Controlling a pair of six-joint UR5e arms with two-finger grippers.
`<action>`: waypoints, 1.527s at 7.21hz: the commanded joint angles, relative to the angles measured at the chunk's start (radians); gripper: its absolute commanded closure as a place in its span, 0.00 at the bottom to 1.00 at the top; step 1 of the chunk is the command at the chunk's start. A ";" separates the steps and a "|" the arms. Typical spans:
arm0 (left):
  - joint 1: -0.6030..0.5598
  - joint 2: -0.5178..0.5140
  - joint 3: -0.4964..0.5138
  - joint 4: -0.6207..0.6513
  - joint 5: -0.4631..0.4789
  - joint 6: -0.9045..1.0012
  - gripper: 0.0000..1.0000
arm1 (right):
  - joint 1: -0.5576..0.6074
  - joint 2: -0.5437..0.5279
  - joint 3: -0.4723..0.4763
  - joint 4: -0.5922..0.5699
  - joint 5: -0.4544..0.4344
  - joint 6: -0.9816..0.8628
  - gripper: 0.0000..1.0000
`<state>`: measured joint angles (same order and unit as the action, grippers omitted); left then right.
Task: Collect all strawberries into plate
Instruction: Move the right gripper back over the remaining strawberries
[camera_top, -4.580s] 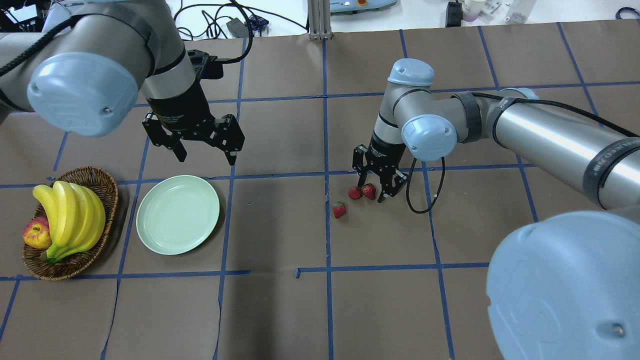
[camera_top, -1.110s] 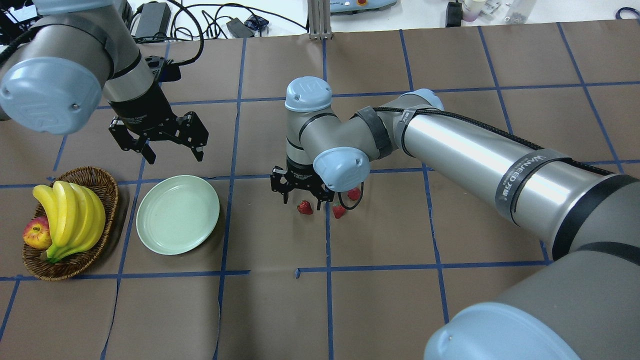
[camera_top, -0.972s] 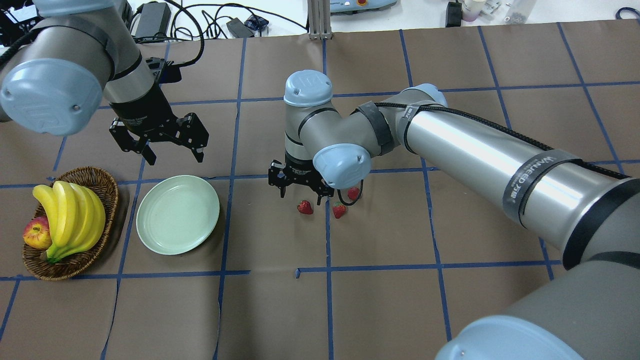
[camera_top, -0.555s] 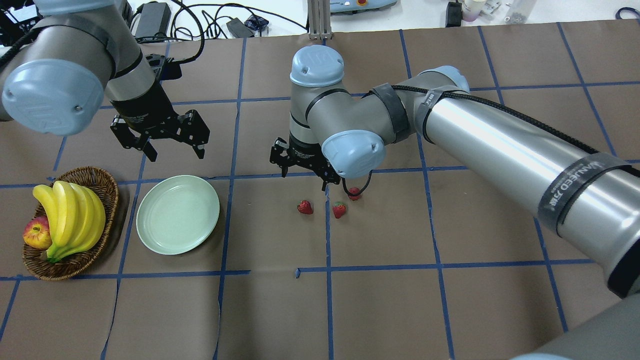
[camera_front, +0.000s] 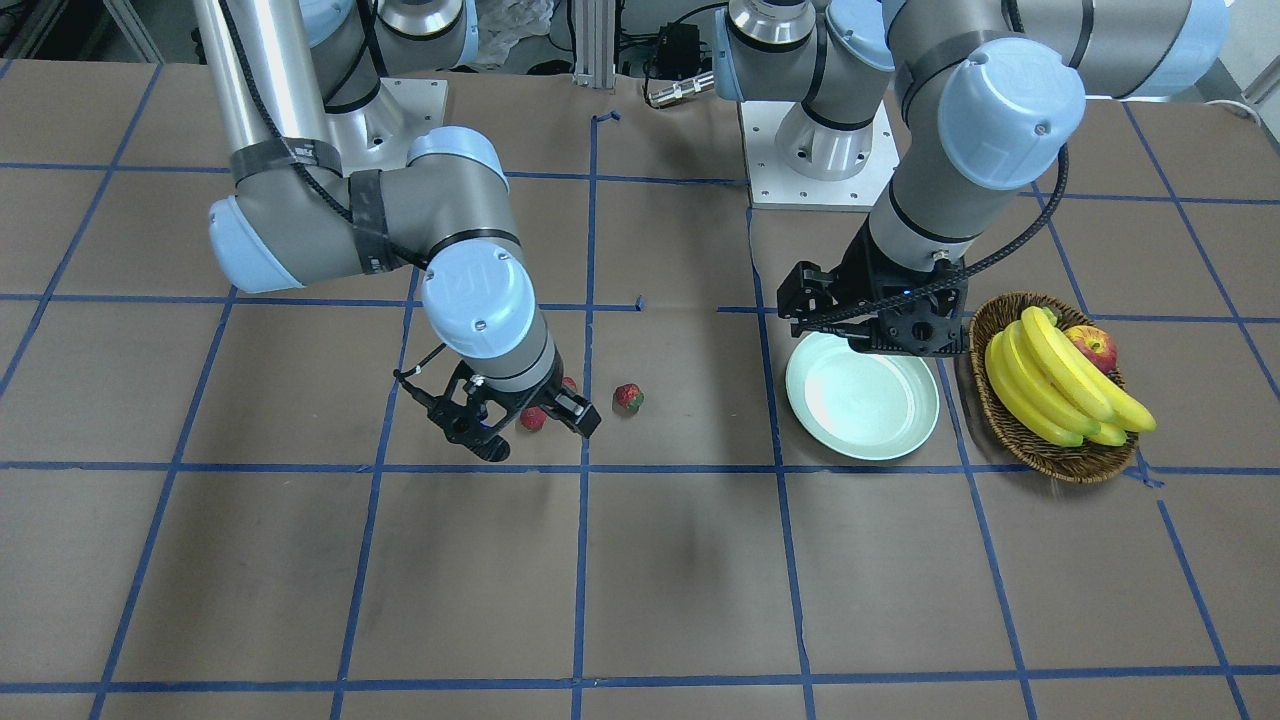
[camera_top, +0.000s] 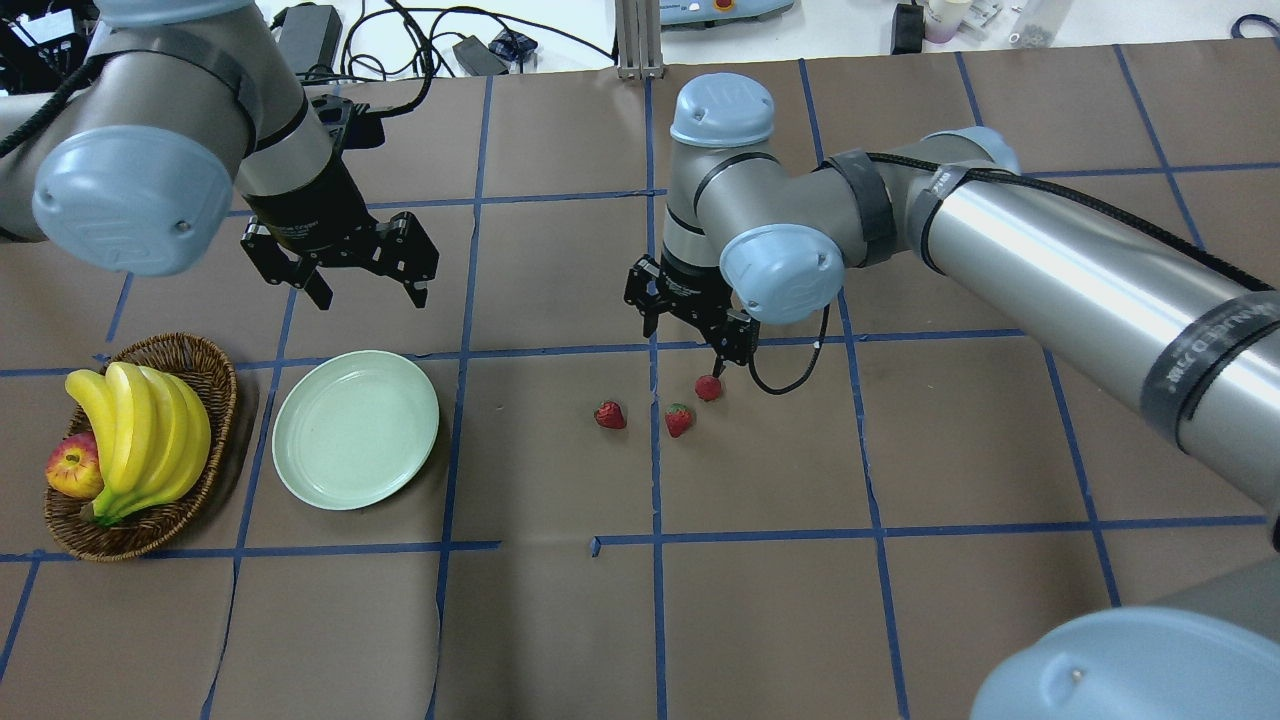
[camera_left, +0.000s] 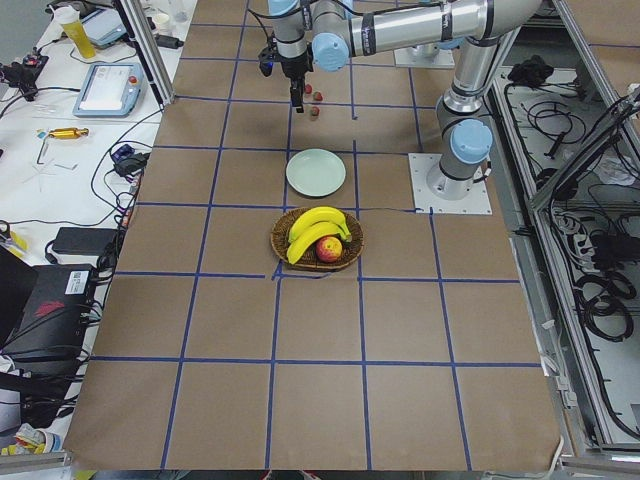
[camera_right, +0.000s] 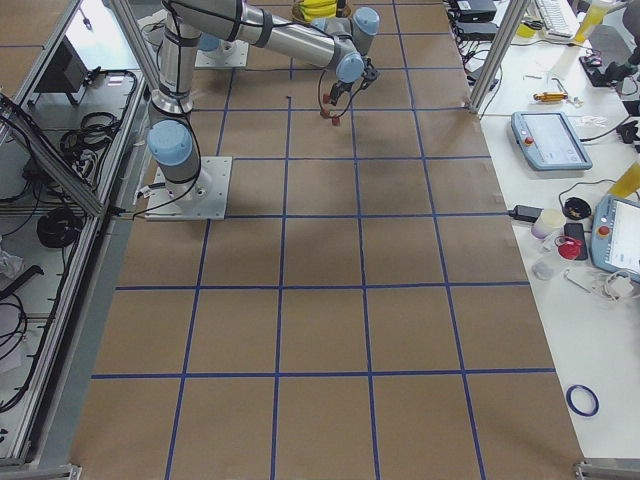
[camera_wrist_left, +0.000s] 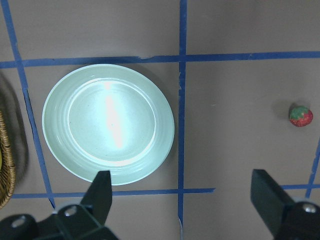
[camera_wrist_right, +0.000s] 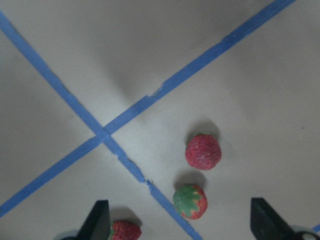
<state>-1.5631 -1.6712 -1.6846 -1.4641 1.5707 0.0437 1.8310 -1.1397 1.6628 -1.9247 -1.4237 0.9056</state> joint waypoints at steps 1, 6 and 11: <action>-0.029 0.008 0.000 -0.001 0.003 -0.019 0.00 | -0.056 0.003 0.058 0.003 -0.058 0.004 0.00; -0.046 0.013 -0.001 -0.002 0.008 -0.022 0.00 | -0.032 0.006 0.083 -0.143 -0.045 0.182 0.00; -0.048 0.008 -0.006 -0.005 0.008 -0.018 0.00 | 0.030 0.057 0.074 -0.163 -0.023 0.184 0.15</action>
<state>-1.6106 -1.6620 -1.6893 -1.4691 1.5785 0.0253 1.8570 -1.0943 1.7434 -2.0821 -1.4495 1.0946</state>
